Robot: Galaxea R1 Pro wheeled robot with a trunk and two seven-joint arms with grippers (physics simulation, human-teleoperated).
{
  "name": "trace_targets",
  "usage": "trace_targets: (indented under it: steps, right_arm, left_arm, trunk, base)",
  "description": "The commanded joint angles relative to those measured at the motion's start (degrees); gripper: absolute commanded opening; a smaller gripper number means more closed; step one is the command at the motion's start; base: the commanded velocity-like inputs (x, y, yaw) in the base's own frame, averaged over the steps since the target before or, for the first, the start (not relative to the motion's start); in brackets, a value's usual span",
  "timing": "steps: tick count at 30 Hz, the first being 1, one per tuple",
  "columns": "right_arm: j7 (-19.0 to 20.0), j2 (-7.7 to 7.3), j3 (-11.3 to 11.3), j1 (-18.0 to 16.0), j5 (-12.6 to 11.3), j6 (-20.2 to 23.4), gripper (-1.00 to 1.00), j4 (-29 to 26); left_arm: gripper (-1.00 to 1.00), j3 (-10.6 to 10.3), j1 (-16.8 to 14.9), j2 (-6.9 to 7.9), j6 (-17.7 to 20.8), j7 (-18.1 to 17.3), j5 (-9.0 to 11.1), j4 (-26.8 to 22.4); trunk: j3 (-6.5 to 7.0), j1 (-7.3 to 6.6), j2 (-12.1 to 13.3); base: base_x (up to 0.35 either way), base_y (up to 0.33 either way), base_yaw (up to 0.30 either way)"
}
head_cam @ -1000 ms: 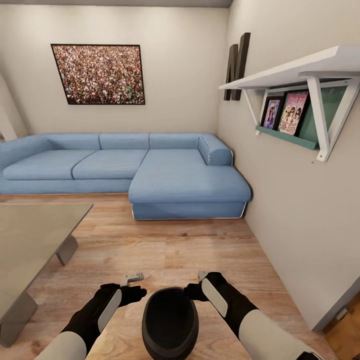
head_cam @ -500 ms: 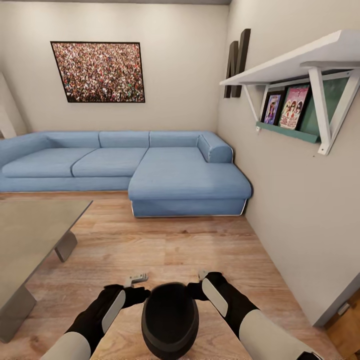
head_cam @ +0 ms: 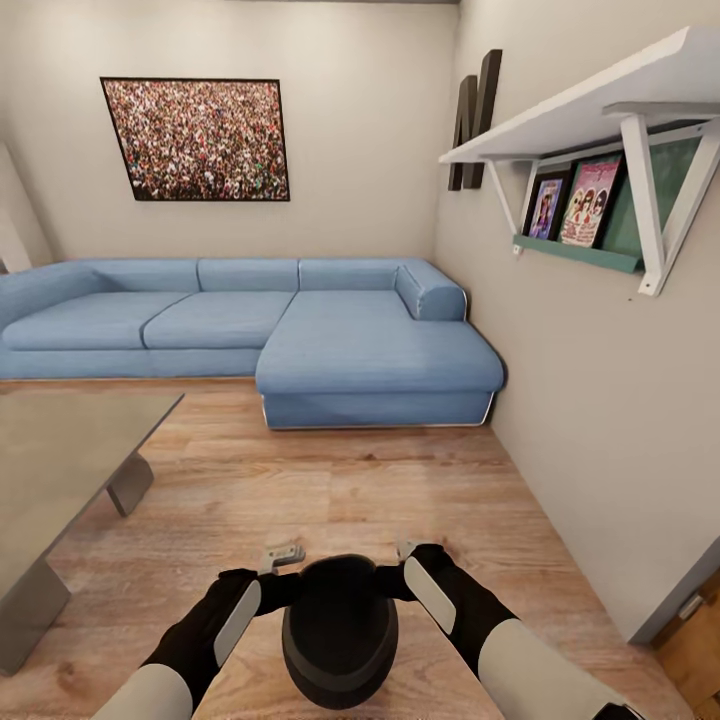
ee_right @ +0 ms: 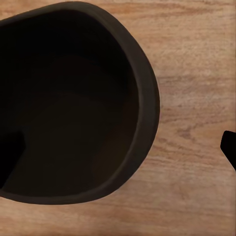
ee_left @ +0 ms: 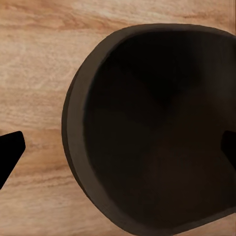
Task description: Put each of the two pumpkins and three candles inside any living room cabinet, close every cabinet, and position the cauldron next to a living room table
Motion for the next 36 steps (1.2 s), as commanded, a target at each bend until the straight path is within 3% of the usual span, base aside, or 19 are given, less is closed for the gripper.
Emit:
trace_targets:
  steps: [1, 10, 36]
  right_arm:
    - [-0.56, -0.04, 0.28, -0.05, -0.58, 0.06, 1.00, -0.07]
    - [-0.59, 0.02, 0.28, -0.05, -0.64, -0.01, 1.00, 0.09]
    - [-0.68, 0.05, 0.28, -0.05, -0.59, -2.56, 1.00, 0.38]
  left_arm:
    - [1.00, -0.16, -0.02, -0.08, 0.19, 0.42, 0.56, -0.08]
    - [1.00, -0.20, -0.02, -0.26, 0.00, 0.42, 0.45, -0.07]
    - [1.00, -0.25, -0.02, -0.26, -0.02, 0.42, 0.36, -0.07]
  trunk:
    - [-0.24, 0.21, -0.44]
    - [-1.86, 2.19, -4.05]
    - [-7.61, 2.88, -4.44]
  base:
    - [0.000, 0.000, 0.000]
    - [0.000, 0.000, 0.000]
    - [0.000, 0.000, 0.000]
